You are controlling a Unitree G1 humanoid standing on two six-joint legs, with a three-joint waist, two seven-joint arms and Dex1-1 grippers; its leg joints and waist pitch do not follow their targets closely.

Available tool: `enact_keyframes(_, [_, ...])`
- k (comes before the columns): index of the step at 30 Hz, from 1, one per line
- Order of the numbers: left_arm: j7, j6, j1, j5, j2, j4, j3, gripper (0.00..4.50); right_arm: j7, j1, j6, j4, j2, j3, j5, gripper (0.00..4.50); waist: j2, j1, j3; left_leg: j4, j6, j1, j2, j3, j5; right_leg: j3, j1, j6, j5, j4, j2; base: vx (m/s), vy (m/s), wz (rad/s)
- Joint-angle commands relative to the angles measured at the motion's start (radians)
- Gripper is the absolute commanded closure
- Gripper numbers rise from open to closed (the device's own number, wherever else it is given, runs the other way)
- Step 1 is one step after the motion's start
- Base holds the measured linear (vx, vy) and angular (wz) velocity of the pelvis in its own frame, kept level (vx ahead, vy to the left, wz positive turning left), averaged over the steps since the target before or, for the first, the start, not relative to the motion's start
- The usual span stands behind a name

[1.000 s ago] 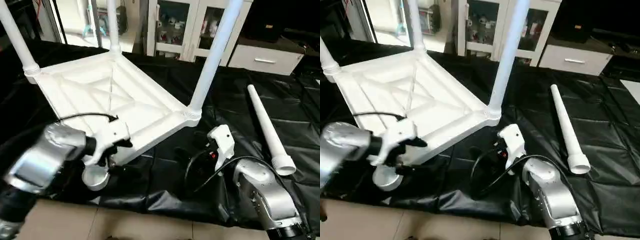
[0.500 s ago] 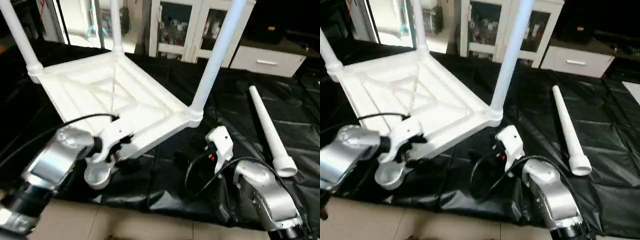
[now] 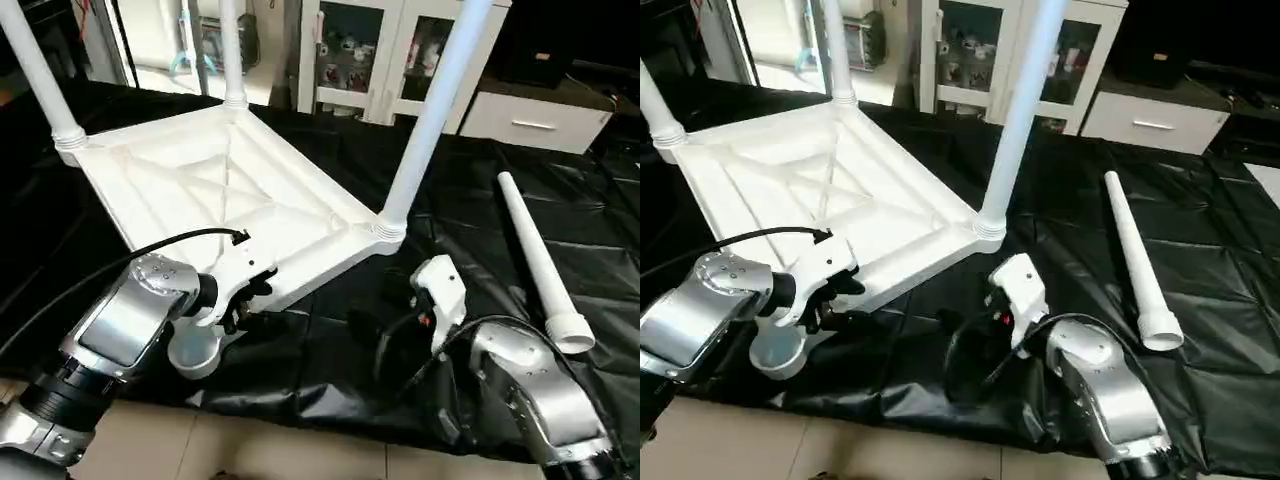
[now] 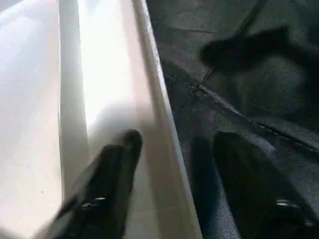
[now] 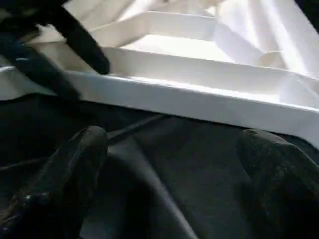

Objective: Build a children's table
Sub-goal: Rotate table base

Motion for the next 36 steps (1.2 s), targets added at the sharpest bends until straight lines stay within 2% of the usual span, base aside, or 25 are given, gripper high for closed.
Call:
enact_keyframes(1, [0.024,0.012,-0.019,0.009,-0.026,0.019,-0.008,2.04,-0.008,-0.007,0.004,-0.004,-0.003,-0.005,-0.001,0.00,0.010,-0.002,-0.058,-0.077,-0.002,-0.002,0.002,0.005,-0.225,0.043,0.055,-0.133,-0.299,-0.063,-0.037,0.000,0.000,0.00])
enact_keyframes(5, [0.084,0.039,-0.055,0.004,-0.100,0.099,0.007,2.36,-0.044,-0.020,-0.008,0.025,0.008,-0.019,-0.022,0.00,0.012,-0.001,-0.058,-0.076,-0.007,0.000,0.001,0.005,-0.239,0.042,0.052,-0.125,-0.330,-0.068,-0.038,0.000,0.000,0.00])
enact_keyframes(6, [0.088,0.041,-0.059,0.005,-0.104,0.106,0.006,2.61,-0.046,-0.020,-0.008,0.026,0.008,-0.019,-0.024,0.00,0.011,0.000,-0.059,-0.074,-0.007,0.001,-0.001,0.007,-0.240,0.042,0.050,-0.122,-0.335,-0.071,-0.038,0.000,0.000,0.00])
enact_keyframes(8, [0.109,0.045,-0.077,0.012,-0.126,0.140,0.004,2.66,-0.054,-0.020,-0.012,0.030,0.005,-0.022,-0.031,0.00,0.011,-0.001,-0.059,-0.075,-0.006,-0.006,-0.001,0.004,-0.229,0.041,0.056,-0.119,-0.325,-0.069,-0.038,0.000,0.000,0.00])
enact_keyframes(9, [0.120,0.044,-0.086,0.017,-0.137,0.156,0.002,2.72,-0.056,-0.019,-0.014,0.030,0.004,-0.024,-0.031,0.00,0.014,-0.002,-0.061,-0.073,-0.005,-0.002,-0.002,0.005,-0.225,0.041,0.054,-0.121,-0.311,-0.069,-0.037,0.000,0.000,0.00])
enact_keyframes(10, [0.124,0.045,-0.090,0.018,-0.141,0.162,0.002,2.87,-0.057,-0.019,-0.014,0.029,0.003,-0.025,-0.031,0.00,0.012,-0.002,-0.061,-0.073,-0.004,-0.004,-0.002,0.004,-0.219,0.041,0.056,-0.122,-0.301,-0.068,-0.037,0.000,0.000,0.00])
enact_keyframes(11, [0.135,0.046,-0.107,0.021,-0.161,0.188,0.002,3.03,-0.060,-0.015,-0.014,0.025,-0.001,-0.031,-0.030,0.00,0.019,-0.001,-0.062,-0.073,-0.003,-0.003,-0.002,0.004,-0.209,0.041,0.057,-0.128,-0.280,-0.065,-0.037,0.000,0.000,0.00])
enact_keyframes(13, [0.149,0.040,-0.130,0.025,-0.187,0.230,0.003,3.14,-0.067,-0.010,-0.015,0.024,-0.005,-0.036,-0.030,0.00,0.015,-0.002,-0.064,-0.071,0.001,-0.004,-0.002,0.005,-0.192,0.041,0.059,-0.145,-0.236,-0.062,-0.035,0.000,0.000,0.00])
enact_keyframes(16, [0.171,0.019,-0.159,0.033,-0.220,0.293,-0.001,3.47,-0.074,-0.006,-0.019,0.026,-0.006,-0.038,-0.032,0.00,0.016,-0.001,-0.064,-0.070,0.007,-0.005,-0.002,0.006,-0.193,0.041,0.061,-0.157,-0.224,-0.062,-0.036,0.000,0.000,0.00])
enact_keyframes(17, [0.171,0.019,-0.159,0.033,-0.220,0.293,-0.001,3.56,-0.074,-0.006,-0.019,0.026,-0.006,-0.038,-0.032,0.00,0.014,-0.001,-0.063,-0.069,0.009,-0.005,-0.004,0.007,-0.194,0.041,0.061,-0.154,-0.233,-0.063,-0.035,0.000,0.000,0.00])
enact_keyframes(19, [0.202,-0.005,-0.200,0.032,-0.271,0.371,0.005,3.67,-0.082,-0.005,-0.019,0.029,-0.005,-0.040,-0.039,0.00,0.015,0.003,-0.063,-0.069,0.010,-0.001,-0.004,0.007,-0.218,0.039,0.058,-0.143,-0.283,-0.070,-0.037,0.000,0.000,0.00])
enact_keyframes(21, [0.223,-0.017,-0.220,0.031,-0.298,0.413,0.013,3.91,-0.085,-0.004,-0.020,0.030,-0.005,-0.039,-0.041,0.00,0.012,0.002,-0.060,-0.071,0.012,-0.005,-0.004,0.005,-0.232,0.038,0.060,-0.129,-0.317,-0.075,-0.038,0.000,0.000,0.00])
enact_keyframes(23, [0.270,-0.060,-0.270,0.039,-0.354,0.514,0.025,4.06,-0.093,-0.005,-0.025,0.037,-0.006,-0.036,-0.048,0.00,0.010,0.004,-0.061,-0.070,0.014,-0.004,-0.005,0.004,-0.243,0.036,0.058,-0.107,-0.362,-0.082,-0.041,0.000,0.000,0.00])
enact_keyframes(26, [0.294,-0.086,-0.297,0.041,-0.385,0.565,0.032,4.26,-0.096,-0.006,-0.027,0.041,-0.006,-0.036,-0.051,0.00,0.007,0.005,-0.061,-0.069,0.021,-0.007,-0.006,0.003,-0.239,0.034,0.059,-0.092,-0.379,-0.086,-0.040,0.000,0.000,0.00])
enact_keyframes(27, [0.354,-0.153,-0.349,0.037,-0.443,0.662,0.060,4.36,-0.100,-0.009,-0.029,0.047,-0.006,-0.034,-0.055,0.00,0.005,0.005,-0.062,-0.067,0.028,-0.010,-0.008,0.004,-0.227,0.034,0.059,-0.089,-0.377,-0.088,-0.040,0.000,0.000,0.00])
enact_keyframes(28, [0.366,-0.168,-0.360,0.035,-0.455,0.682,0.067,4.41,-0.101,-0.009,-0.030,0.048,-0.006,-0.034,-0.056,0.00,0.007,0.009,-0.062,-0.063,0.033,-0.006,-0.012,0.005,-0.225,0.031,0.056,-0.087,-0.384,-0.093,-0.038,0.000,0.000,0.00])
enact_keyframes(29, [0.431,-0.224,-0.391,0.027,-0.493,0.742,0.098,4.43,-0.102,-0.010,-0.031,0.049,-0.006,-0.033,-0.057,0.00,0.006,0.011,-0.066,-0.063,0.034,-0.001,-0.007,0.005,-0.225,0.033,0.055,-0.094,-0.363,-0.089,-0.040,0.000,0.000,0.00])
enact_keyframes(30, [0.441,-0.234,-0.396,0.026,-0.500,0.753,0.103,4.45,-0.102,-0.010,-0.031,0.050,-0.006,-0.033,-0.058,0.00,0.002,0.012,-0.067,-0.061,0.044,-0.005,-0.009,0.005,-0.207,0.033,0.058,-0.107,-0.317,-0.084,-0.038,0.000,0.000,0.00])
enact_keyframes(31, [0.473,-0.291,-0.419,0.018,-0.523,0.799,0.122,4.45,-0.103,-0.010,-0.032,0.052,-0.005,-0.032,-0.059,0.00,0.002,0.013,-0.067,-0.063,0.049,-0.012,-0.007,0.002,-0.189,0.034,0.064,-0.121,-0.281,-0.076,-0.040,0.000,0.000,0.00])
enact_keyframes(32, [0.485,-0.316,-0.428,0.008,-0.541,0.818,0.136,4.48,-0.104,-0.009,-0.032,0.052,-0.005,-0.030,-0.061,0.00,0.000,0.012,-0.066,-0.063,0.054,-0.017,-0.009,0.002,-0.184,0.032,0.066,-0.118,-0.282,-0.078,-0.038,0.000,0.000,0.00])
enact_keyframes(33, [0.488,-0.358,-0.444,-0.013,-0.573,0.851,0.157,4.48,-0.105,-0.007,-0.033,0.052,-0.007,-0.026,-0.066,0.00,0.002,0.015,-0.069,-0.061,0.058,-0.015,-0.009,0.002,-0.171,0.032,0.066,-0.120,-0.274,-0.077,-0.041,0.000,0.000,0.00])
enact_keyframes(35, [0.484,-0.377,-0.454,-0.027,-0.595,0.874,0.171,4.48,-0.106,-0.004,-0.034,0.053,-0.008,-0.021,-0.071,0.00,0.002,0.018,-0.074,-0.058,0.067,-0.016,-0.005,0.001,-0.125,0.034,0.069,-0.148,-0.194,-0.065,-0.043,0.000,0.000,0.00])
enact_keyframes(36, [0.485,-0.390,-0.464,-0.026,-0.610,0.899,0.175,4.21,-0.107,-0.002,-0.036,0.053,-0.010,-0.018,-0.073,0.00,0.003,0.019,-0.074,-0.055,0.078,-0.016,-0.006,0.004,-0.104,0.035,0.068,-0.169,-0.147,-0.062,-0.041,0.000,0.000,0.00])
